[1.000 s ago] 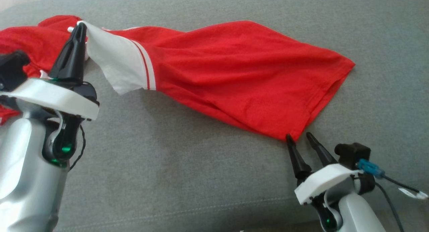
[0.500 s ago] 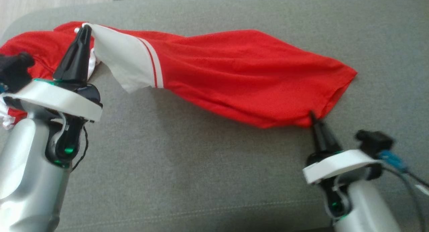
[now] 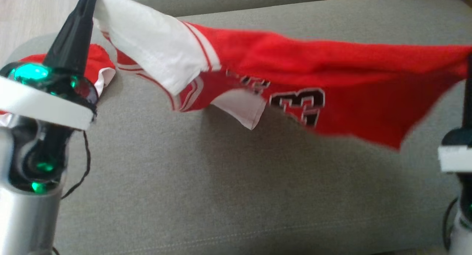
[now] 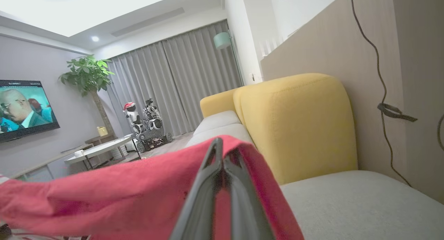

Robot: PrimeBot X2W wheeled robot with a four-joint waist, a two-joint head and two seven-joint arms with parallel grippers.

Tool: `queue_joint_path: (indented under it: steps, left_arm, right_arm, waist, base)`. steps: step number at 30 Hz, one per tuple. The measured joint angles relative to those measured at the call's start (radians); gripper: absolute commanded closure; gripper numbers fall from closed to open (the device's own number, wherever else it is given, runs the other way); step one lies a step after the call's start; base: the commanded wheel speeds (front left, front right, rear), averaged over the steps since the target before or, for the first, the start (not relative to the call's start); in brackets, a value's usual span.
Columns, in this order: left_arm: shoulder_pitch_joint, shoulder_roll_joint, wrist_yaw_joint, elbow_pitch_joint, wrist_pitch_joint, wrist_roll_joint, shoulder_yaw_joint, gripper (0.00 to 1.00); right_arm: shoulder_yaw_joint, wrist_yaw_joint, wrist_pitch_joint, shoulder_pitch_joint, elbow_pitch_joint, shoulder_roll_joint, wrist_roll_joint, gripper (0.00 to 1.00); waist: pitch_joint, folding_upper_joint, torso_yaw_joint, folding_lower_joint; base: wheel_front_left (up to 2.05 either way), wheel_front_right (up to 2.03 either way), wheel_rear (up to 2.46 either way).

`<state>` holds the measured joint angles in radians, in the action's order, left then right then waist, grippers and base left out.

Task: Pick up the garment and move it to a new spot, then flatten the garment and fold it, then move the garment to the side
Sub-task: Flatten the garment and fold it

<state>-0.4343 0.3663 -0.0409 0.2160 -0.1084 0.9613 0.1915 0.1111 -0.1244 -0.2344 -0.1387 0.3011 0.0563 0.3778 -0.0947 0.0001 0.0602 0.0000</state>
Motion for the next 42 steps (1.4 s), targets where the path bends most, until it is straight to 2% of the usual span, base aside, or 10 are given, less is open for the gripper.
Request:
queue_joint_path:
  steps: [4, 9, 13, 19, 25, 26, 27, 34, 38, 42]
  left_arm:
    - [-0.064, 0.009, 0.048, 0.026, -0.110, 0.069, -0.003, 1.00]
    - [-0.245, 0.002, 0.114, -0.051, -0.219, 0.132, 0.006, 1.00]
    - [-0.297, -0.007, 0.119, -0.119, -0.226, 0.131, 0.023, 1.00]
    - [-0.195, -0.016, 0.097, -0.120, -0.216, 0.124, 0.053, 1.00]
    - [0.035, 0.014, 0.075, -0.120, -0.173, 0.123, 0.044, 1.00]
    - [0.060, 0.018, 0.075, -0.117, -0.167, 0.126, 0.034, 1.00]
    - [0.079, 0.022, 0.074, -0.113, -0.163, 0.129, 0.026, 1.00]
    - [0.132, 0.043, 0.049, -0.073, -0.122, 0.140, -0.014, 1.00]
    - [0.138, 0.042, 0.040, -0.077, -0.093, 0.139, -0.016, 1.00]
    - [0.134, 0.039, 0.023, -0.091, -0.082, 0.122, -0.012, 1.00]
  right_arm:
    - [0.026, 0.000, -0.084, -0.132, -0.025, 0.025, 0.030, 1.00]
    - [0.032, 0.000, -0.165, -0.361, -0.221, 0.072, 0.058, 1.00]
    - [-0.002, 0.000, -0.173, -0.423, -0.338, 0.104, 0.054, 1.00]
    - [-0.030, 0.000, -0.203, -0.338, -0.367, 0.107, 0.096, 1.00]
    - [-0.017, 0.000, -0.286, 0.036, -0.298, 0.112, 0.131, 1.00]
    - [-0.012, 0.000, -0.302, 0.100, -0.280, 0.106, 0.131, 0.20]
    - [-0.004, 0.000, -0.316, 0.151, -0.261, 0.097, 0.129, 0.00]
    - [0.043, 0.000, -0.333, 0.241, -0.111, 0.030, 0.111, 0.00]
    - [0.027, 0.000, -0.337, 0.237, -0.122, 0.023, 0.110, 0.00]
    - [-0.028, 0.000, -0.322, 0.190, -0.209, 0.023, 0.097, 0.00]
  waist:
    - [0.010, 0.0000, 0.006, 0.0000]
    - [0.017, 0.0000, 0.005, 0.0000]
    - [0.007, 0.0000, -0.002, 0.0000]
    - [-0.025, 0.0000, -0.018, 0.0000]
    - [-0.086, 0.0000, -0.049, 0.0000]
    - [-0.098, 0.0000, -0.052, 0.0000]
    - [-0.110, 0.0000, -0.055, 0.0000]
    - [-0.187, 0.0000, -0.048, 0.0000]
    - [-0.209, 0.0000, -0.039, 0.0000]
    - [-0.224, 0.0000, -0.040, 0.0000]
  base:
    - [0.00, 0.00, 0.00]
    - [0.00, 0.00, 0.00]
    - [0.00, 0.00, 0.00]
    - [0.00, 0.00, 0.00]
    - [0.00, 0.00, 0.00]
    - [0.00, 0.00, 0.00]
    - [0.00, 0.00, 0.00]
    - [0.00, 0.00, 0.00]
    - [0.00, 0.00, 0.00]
    - [0.00, 0.00, 0.00]
